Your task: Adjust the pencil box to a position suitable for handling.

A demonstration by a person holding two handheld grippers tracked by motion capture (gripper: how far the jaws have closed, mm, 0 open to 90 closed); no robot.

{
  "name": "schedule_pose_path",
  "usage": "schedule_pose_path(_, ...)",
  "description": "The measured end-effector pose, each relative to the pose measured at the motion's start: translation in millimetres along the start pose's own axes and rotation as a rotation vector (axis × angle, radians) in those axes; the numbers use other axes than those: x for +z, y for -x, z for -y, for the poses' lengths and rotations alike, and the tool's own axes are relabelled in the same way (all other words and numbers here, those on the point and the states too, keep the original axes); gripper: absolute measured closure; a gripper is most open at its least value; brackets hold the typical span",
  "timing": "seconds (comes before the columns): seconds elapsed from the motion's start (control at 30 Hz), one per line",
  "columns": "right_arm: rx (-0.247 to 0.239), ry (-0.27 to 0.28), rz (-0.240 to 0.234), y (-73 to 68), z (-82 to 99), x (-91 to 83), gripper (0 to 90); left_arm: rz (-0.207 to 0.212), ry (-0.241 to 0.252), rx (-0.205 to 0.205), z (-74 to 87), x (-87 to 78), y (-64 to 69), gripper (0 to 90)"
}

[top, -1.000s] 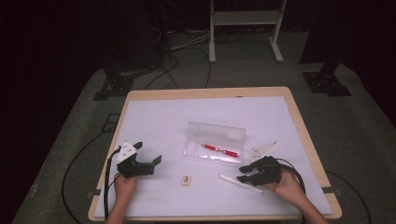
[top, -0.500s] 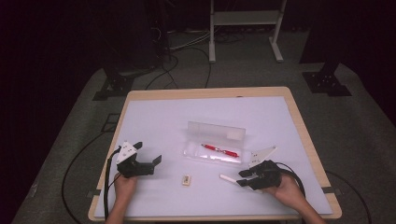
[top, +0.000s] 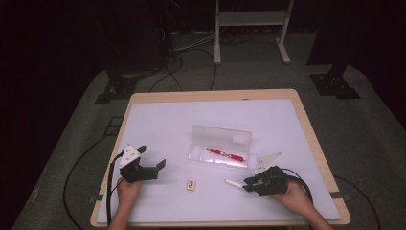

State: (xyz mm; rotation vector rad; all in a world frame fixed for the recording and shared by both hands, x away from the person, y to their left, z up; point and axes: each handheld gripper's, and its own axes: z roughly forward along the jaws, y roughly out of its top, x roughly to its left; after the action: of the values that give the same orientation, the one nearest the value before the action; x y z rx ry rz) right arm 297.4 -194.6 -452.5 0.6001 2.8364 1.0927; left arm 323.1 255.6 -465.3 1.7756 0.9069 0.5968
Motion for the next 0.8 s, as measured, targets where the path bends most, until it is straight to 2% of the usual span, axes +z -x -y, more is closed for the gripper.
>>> schedule_pose_path(0.57,-0.013,-0.017,0.003,-2.4,0.8,4.0,75.5,0.000,0.000,0.000,0.0,0.0,0.0,0.0)
schedule_pose_path(0.6,-0.025,-0.022,0.005,-2.1,1.1,4.7,76.0,-0.001,0.000,-0.001,0.0,0.0,0.1,0.0)
schedule_pose_path(0.8,-0.013,-0.028,-0.001,-2.5,2.7,7.7,76.8,0.000,0.000,0.000,0.0,0.0,0.0,0.0)
